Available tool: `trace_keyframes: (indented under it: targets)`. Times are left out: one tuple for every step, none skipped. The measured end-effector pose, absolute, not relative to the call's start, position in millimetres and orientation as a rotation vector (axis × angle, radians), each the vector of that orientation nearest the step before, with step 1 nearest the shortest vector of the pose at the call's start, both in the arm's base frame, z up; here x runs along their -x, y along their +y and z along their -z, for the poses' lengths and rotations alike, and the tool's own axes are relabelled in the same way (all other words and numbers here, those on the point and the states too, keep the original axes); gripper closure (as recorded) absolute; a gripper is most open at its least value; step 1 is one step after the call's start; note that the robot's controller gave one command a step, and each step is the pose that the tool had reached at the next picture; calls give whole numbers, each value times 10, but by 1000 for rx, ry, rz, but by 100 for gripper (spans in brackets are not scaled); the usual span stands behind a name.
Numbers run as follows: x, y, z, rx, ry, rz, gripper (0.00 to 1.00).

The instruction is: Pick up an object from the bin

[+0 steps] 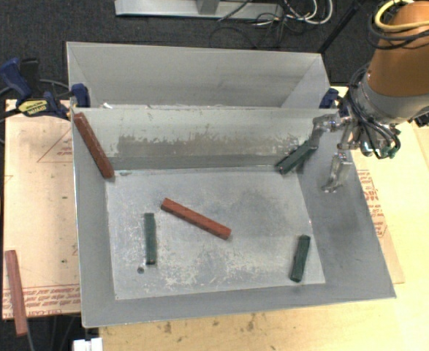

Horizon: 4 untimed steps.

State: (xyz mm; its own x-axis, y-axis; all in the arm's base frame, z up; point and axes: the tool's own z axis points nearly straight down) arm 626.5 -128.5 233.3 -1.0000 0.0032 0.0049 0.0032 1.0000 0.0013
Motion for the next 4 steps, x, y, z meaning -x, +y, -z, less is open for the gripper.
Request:
trace_keyframes:
  targets:
    - [-6217,-1373,-1789,154,-3135,3,0]
    - [-5702,-1546,-1459,-467,-3105,2,0]
    - [-4872,-1081,-1021,-1237,-2884,8,0]
    - [-4983,-904,-686,-1374,-2825,4,0]
